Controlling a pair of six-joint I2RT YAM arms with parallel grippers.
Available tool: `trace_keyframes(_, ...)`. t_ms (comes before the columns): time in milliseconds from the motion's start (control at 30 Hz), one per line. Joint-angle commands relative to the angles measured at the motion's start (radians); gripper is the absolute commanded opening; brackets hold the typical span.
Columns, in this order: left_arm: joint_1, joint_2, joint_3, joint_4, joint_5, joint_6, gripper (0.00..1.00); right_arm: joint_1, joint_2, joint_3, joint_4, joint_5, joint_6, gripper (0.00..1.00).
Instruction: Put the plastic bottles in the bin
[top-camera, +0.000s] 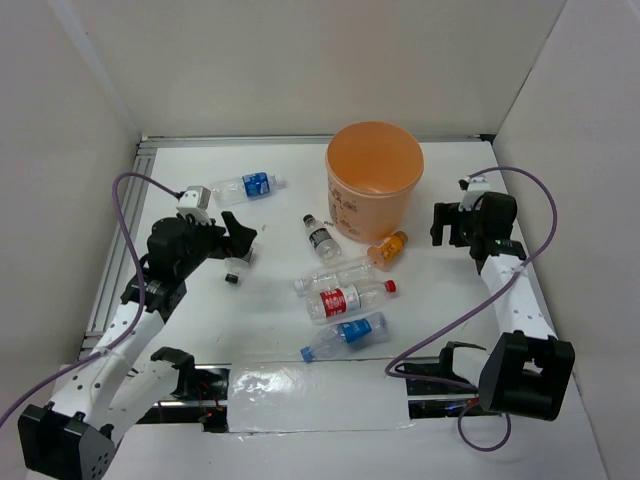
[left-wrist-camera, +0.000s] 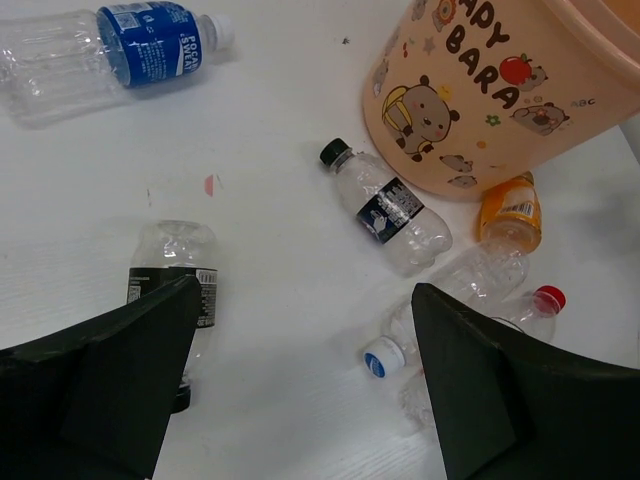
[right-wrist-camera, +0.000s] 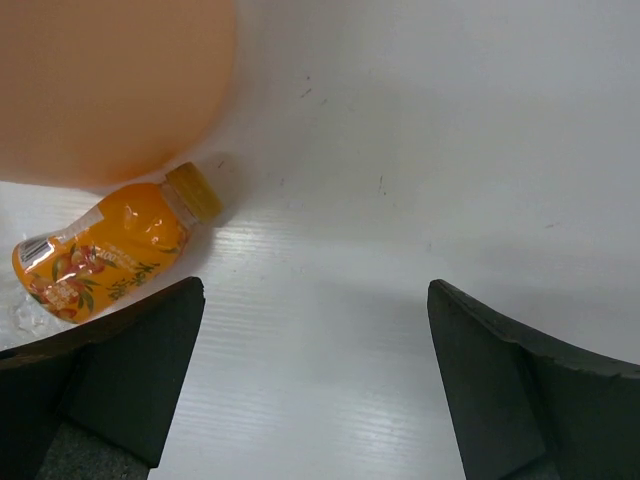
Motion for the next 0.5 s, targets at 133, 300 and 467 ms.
trace_keyframes(133,0.016,0.052,0.117,-0.053,-0.044,0.068,0.99,-0.005,-0.051,0.095,-0.091,-0.029,-0.176,0.99)
trace_keyframes(300,0.036,0.124,0.195,-0.096,-0.082,0.146,0.99,-0.005,-0.062,0.081,-0.13,-0.035,-0.233,0.99)
trace_keyframes(467,0.067,0.211,0.28,-0.096,-0.102,0.198,0.98,-0.005,-0.088,0.059,-0.172,-0.185,-0.285,0.59)
